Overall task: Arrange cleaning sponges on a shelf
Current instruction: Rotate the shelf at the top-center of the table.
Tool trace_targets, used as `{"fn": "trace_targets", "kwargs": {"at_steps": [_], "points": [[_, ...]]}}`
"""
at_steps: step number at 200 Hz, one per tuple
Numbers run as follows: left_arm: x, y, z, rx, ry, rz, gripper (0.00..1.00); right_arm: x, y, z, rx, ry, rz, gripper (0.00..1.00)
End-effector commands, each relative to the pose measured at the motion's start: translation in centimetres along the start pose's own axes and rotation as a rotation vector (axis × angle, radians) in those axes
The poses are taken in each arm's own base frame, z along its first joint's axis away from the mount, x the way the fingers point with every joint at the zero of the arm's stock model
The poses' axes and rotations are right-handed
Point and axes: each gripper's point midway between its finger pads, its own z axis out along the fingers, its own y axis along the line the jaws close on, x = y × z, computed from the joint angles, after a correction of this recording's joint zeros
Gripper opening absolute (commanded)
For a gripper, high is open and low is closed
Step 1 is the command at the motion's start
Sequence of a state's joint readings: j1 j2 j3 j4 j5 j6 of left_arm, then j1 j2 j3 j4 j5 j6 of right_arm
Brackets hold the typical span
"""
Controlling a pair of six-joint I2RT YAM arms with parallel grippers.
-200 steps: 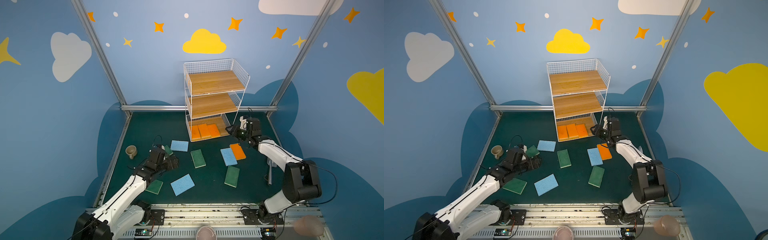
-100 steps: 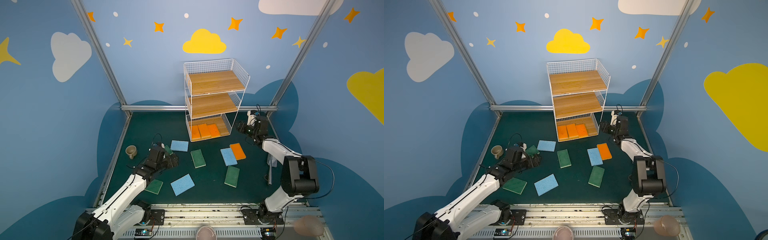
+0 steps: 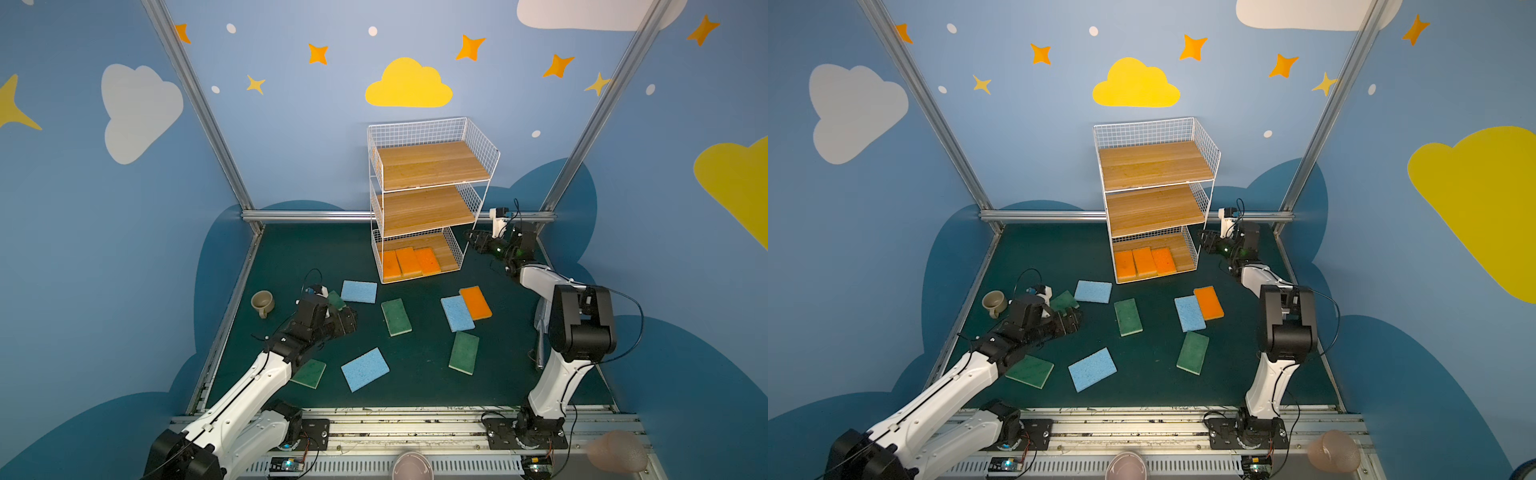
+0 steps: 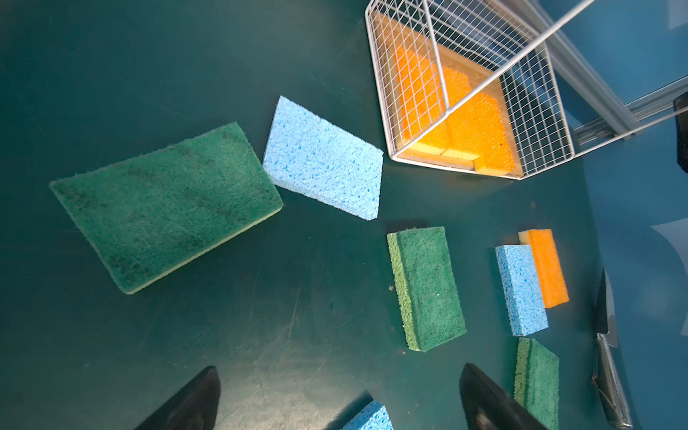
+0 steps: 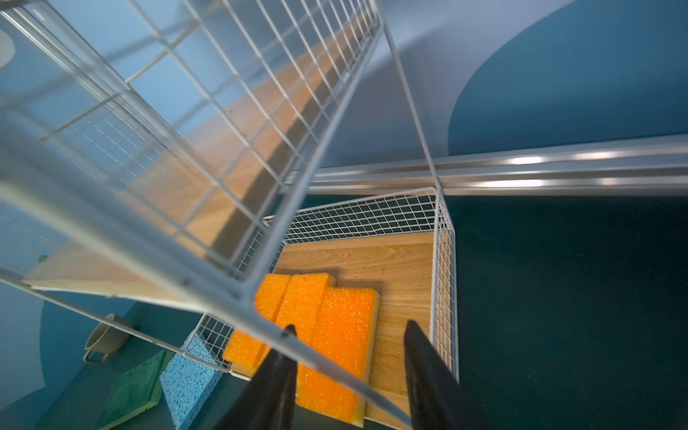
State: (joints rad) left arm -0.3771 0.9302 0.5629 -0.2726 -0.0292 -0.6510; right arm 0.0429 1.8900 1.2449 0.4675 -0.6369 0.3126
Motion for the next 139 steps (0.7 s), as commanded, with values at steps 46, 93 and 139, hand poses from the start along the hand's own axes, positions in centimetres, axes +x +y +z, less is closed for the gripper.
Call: {"fn": "trace_targets", "kwargs": {"at_steps": [46, 93, 139], "points": [[0.6, 0.7, -1.1, -0.017, 0.007, -0.013, 1.0, -0.3, 7.2, -1.2, -0.143, -0.02, -0.075, 0.42], [2.0, 1.6, -1.5, -0.035, 0.042, -0.023, 1.0, 1.8, 11.1, -2.1, -0.173, -0.003, -0.087, 0.41], [4.3, 2.6, -0.7, -0.062, 0.128, -0.055, 0.99, 2.1, 12.5, -3.5, -0.128, 0.01, -0.054, 0.52]]}}
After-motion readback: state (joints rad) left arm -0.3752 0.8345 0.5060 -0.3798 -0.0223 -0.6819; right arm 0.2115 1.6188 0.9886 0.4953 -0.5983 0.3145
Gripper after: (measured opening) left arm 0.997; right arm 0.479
